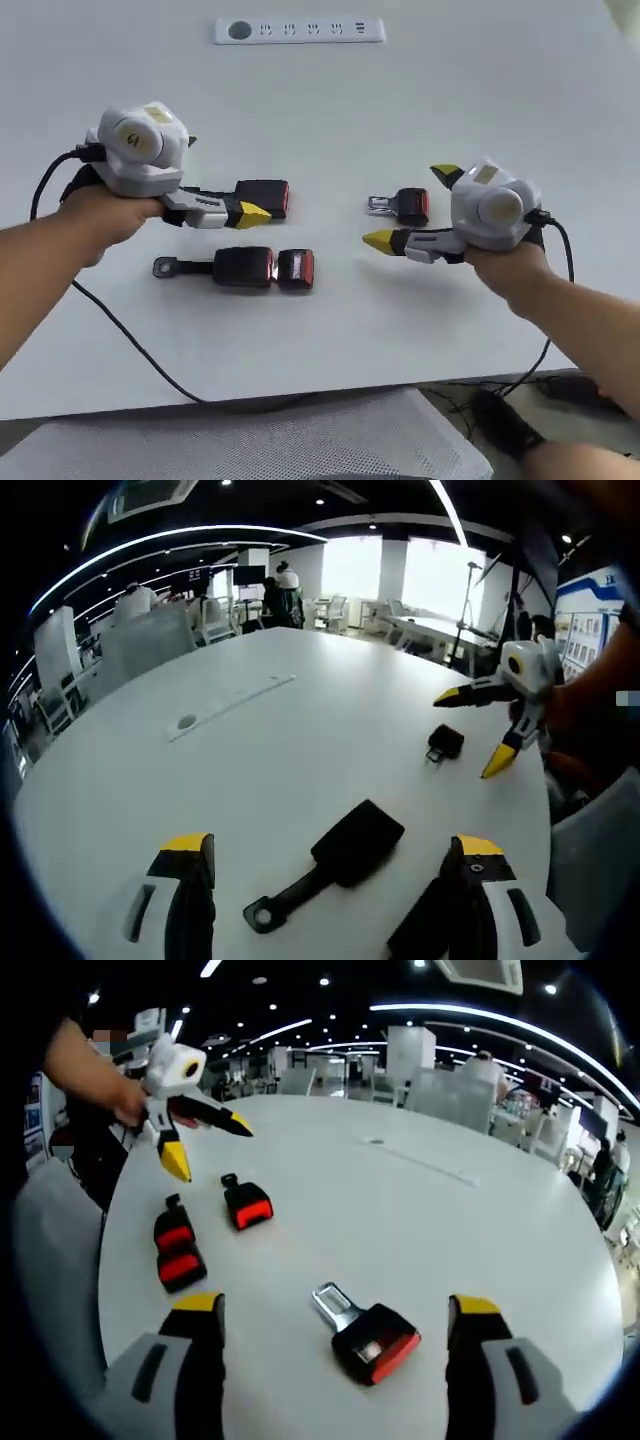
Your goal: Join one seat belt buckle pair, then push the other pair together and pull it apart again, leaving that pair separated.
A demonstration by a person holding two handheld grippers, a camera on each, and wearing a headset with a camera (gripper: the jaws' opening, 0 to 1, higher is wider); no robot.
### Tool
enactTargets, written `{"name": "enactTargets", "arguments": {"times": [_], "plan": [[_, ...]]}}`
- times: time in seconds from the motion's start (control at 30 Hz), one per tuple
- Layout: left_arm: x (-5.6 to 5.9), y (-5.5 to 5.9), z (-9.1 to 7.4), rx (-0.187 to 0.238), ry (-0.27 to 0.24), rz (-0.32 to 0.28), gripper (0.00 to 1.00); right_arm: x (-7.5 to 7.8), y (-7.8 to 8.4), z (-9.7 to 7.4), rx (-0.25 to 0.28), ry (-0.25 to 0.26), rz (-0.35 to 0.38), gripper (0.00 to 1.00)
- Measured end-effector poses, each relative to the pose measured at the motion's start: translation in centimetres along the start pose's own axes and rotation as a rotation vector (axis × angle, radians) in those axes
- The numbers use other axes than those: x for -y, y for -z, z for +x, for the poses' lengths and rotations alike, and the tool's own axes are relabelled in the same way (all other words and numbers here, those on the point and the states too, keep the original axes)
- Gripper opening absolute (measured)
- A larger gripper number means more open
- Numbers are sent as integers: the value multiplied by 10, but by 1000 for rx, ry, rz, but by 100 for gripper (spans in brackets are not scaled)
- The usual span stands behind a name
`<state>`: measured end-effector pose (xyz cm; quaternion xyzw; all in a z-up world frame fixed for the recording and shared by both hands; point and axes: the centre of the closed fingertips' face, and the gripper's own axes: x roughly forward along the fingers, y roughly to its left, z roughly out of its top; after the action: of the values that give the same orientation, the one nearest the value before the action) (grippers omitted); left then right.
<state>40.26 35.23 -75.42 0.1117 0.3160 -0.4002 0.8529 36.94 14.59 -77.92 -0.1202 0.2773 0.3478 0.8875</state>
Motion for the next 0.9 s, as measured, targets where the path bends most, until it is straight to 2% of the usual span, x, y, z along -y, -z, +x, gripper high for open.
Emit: {"name": "enactTargets", "arguments": {"times": [0.2, 0.33, 0.43, 0.67, 0.9], "plan": [[11, 13, -28, 26, -6, -45, 100, -6, -7, -12, 27, 37, 16, 94], [19, 21, -50, 46, -14, -44, 100, -14, -10, -26, 54, 63, 39, 95], [21, 29, -63, 62, -25, -78, 100, -21, -9, -36, 68, 75, 51, 95], [34, 45, -92, 89, -6, -86, 100, -42, -2, -54, 63, 77, 39, 98], [44, 63, -112, 83, 23, -68, 100, -58, -4, -65, 66, 61, 32, 99]]}}
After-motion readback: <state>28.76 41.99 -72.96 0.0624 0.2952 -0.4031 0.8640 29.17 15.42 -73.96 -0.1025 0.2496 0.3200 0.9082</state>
